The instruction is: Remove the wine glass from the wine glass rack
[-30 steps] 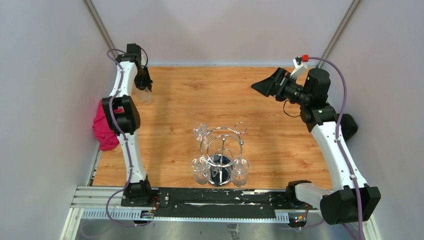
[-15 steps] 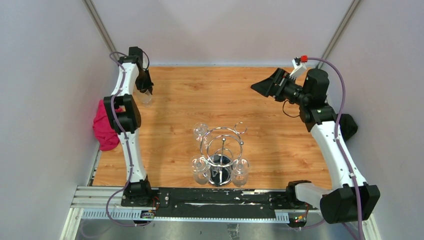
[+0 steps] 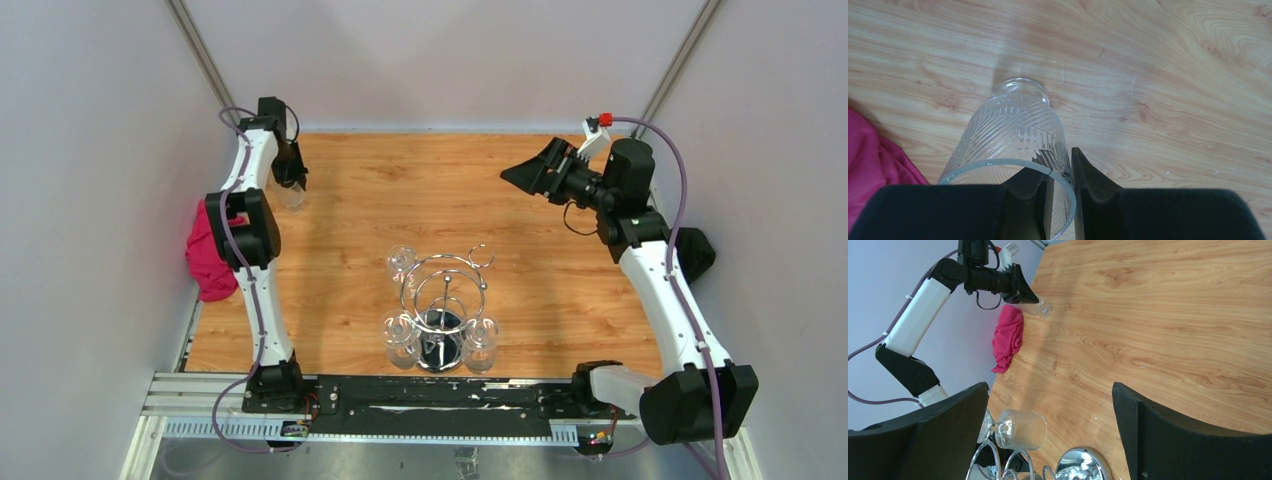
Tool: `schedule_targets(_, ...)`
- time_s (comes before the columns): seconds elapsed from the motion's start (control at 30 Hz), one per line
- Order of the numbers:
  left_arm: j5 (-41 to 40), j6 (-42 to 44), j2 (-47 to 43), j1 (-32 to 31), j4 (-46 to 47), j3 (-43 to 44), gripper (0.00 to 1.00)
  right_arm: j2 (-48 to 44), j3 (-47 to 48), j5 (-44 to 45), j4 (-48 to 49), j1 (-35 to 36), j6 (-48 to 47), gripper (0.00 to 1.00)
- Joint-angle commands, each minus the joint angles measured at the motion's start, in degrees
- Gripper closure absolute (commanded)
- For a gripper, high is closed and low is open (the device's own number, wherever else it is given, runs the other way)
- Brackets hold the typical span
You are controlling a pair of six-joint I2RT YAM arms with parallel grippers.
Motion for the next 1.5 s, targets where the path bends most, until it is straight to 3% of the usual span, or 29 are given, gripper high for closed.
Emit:
schedule_targets(0.0,-1.06,-0.14,-0.7,0.35,-0.06,-2.52,0.95,-0.04,-0.93,-1.22,1.36,-0.66,0.48,0.01)
schedule_targets(0.17,-3.33,-0.36,-3.13,0.35,-0.06,-3.33,0.75,-0.21,-1.36,-1.48,1.56,-0.65,0.72,0.01)
schedule_targets(0.37,-5.52,-0.14,-7.1,0.35,-0.22,-3.74,0.61,-0.43,-1.9,-1.82,1.86,-0.65,0.91,0.01)
schedule_targets(0.77,-5.41,-0.49,-18.3,0.26,-0.32,-3.33,0.56,-0.96,-3.19,-2.74,3.76,-0.67,2.34,0.01)
schedule_targets(1.03,-3.75,-0.26,-33.3,-4.21,0.22,-5.88,0.57,-0.68,-4.28,-3.1,5.47,-0.65,3.46,0.01)
schedule_targets(1.27,18.7,-6.31,-49.58,-9.83,13.4,-20.98,0.56,-0.76,-5.32,-4.49,8.24,-0.68,5.09,0.01)
schedule_targets(1.47,37.16,-19.61,-59.87,-9.93,30.7,-39.97,0.56,-2.0,-5.92,-4.78,7.8,-0.71,5.14,0.01)
